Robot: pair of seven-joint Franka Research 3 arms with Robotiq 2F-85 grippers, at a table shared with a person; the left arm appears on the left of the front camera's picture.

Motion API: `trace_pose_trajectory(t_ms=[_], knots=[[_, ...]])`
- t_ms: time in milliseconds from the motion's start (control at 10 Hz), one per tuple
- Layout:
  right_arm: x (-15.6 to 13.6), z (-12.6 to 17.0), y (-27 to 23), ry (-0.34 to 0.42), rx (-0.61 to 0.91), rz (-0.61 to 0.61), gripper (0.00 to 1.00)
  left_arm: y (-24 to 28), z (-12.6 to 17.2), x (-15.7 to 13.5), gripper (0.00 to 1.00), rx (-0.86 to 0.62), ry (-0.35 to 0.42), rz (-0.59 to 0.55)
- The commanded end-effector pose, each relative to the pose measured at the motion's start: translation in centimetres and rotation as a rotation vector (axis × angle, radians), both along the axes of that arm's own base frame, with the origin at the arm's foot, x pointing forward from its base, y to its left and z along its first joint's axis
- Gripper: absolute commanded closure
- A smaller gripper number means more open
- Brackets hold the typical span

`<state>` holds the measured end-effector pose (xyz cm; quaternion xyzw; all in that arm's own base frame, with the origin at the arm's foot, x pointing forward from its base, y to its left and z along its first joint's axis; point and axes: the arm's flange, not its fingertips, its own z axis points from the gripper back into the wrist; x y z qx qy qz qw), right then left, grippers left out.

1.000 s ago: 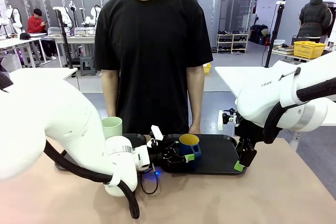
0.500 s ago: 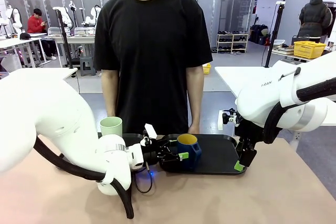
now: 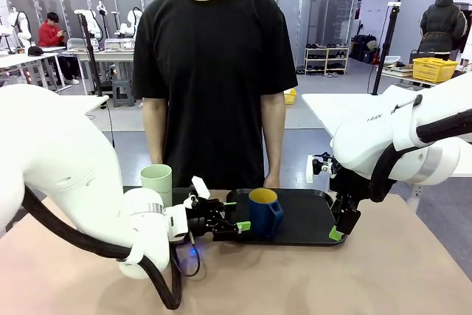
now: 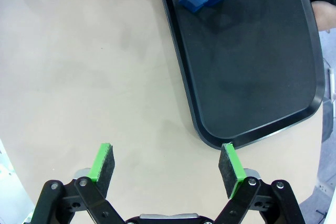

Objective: Sort and store the cups by type.
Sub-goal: Pick up the Handle plastic cup and place it into the empty Flat Tray.

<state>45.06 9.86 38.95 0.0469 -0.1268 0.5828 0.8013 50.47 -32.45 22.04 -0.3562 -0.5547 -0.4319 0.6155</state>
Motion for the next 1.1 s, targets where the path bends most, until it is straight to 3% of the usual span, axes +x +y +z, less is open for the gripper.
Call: trace_pose_trajectory(t_ms=[0,200,600,700,1000], knots=[[-0.3,0.0,-0.3,-0.007,-0.007,0.005,0.00,0.2,0.0,-5.4,0.00,0.135,-0.017,0.049],[-0.3,0.0,-0.3,-0.007,-0.007,0.005,0.00,0.7,1.0,-6.9,0.00,0.285,0.023,0.061],[-0.3,0.0,-0.3,-0.007,-0.007,0.005,0.00,1.3,1.9,-7.3,0.00,0.306,-0.005,0.051],[-0.3,0.0,-0.3,-0.007,-0.007,0.005,0.00,0.2,1.0,-6.6,0.00,0.293,0.046,0.061],[-0.3,0.0,-0.3,-0.007,-0.007,0.005,0.00,0.2,1.0,-6.6,0.00,0.293,0.046,0.061]])
